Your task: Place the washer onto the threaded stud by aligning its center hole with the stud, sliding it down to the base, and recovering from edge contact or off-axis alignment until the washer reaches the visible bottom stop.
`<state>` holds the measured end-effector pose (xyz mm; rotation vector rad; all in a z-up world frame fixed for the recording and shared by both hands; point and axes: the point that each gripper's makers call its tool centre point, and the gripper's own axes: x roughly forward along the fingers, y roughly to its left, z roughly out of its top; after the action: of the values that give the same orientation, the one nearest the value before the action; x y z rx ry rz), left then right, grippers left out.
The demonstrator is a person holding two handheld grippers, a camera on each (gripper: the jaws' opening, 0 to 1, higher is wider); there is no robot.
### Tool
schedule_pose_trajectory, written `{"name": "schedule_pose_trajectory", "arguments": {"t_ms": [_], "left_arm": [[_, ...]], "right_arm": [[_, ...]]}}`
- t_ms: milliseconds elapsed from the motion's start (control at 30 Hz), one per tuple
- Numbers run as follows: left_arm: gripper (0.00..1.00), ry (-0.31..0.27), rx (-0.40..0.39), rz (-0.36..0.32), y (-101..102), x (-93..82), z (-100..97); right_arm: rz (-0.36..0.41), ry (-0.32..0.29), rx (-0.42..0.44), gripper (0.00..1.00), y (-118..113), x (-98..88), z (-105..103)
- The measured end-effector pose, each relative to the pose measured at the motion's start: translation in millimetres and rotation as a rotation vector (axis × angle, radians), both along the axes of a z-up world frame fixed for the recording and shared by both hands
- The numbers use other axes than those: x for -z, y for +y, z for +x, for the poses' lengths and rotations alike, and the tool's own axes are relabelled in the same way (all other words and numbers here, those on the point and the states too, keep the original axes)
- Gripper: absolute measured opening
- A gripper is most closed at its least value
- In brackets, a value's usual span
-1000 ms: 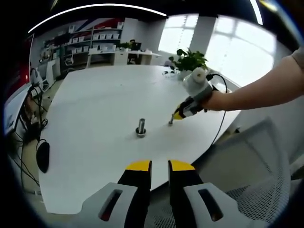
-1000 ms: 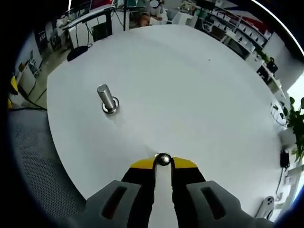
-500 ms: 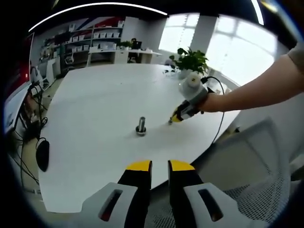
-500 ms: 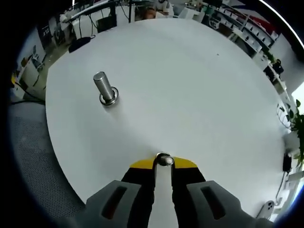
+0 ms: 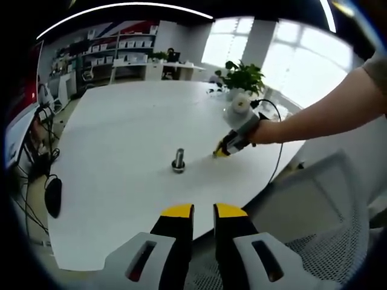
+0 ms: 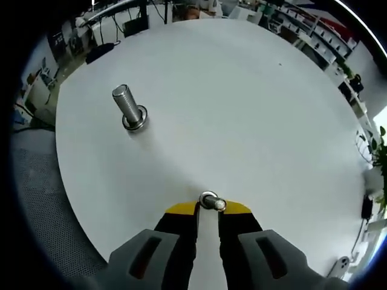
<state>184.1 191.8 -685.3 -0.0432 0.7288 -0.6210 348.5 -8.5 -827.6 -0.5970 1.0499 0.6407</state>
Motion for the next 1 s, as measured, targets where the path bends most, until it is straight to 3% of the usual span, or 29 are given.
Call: {"name": "schedule_pose_trajectory", "arguments": {"t_ms": [633,767,867,1000], "left_arm": [[0.11,-0.008,-0.014,-0.009,0.8,-1.9,1.6],[0.11,-0.014,-0.016,-0.017,0.4,-3.6,2.1],[0.11,-0.016,-0.009,-0.024,-1.3,-4.7,1.6],[0.11,-0.019,-0.008,-0.027,-1.7,-5.6,1.2]], "right_arm": [[0.029,-0.034,0.045,0.20,-13.3,-11.5,-11.4],[0.094,-0.080,0.094,0.21,-16.9,-30.7,-16.5],[0.148,-0.162,0.110,0.21,-20.9,-53.2,-18.4],[0.213,-0.204,0.171,0.21,-28.9,-76.7,-24.4]]}}
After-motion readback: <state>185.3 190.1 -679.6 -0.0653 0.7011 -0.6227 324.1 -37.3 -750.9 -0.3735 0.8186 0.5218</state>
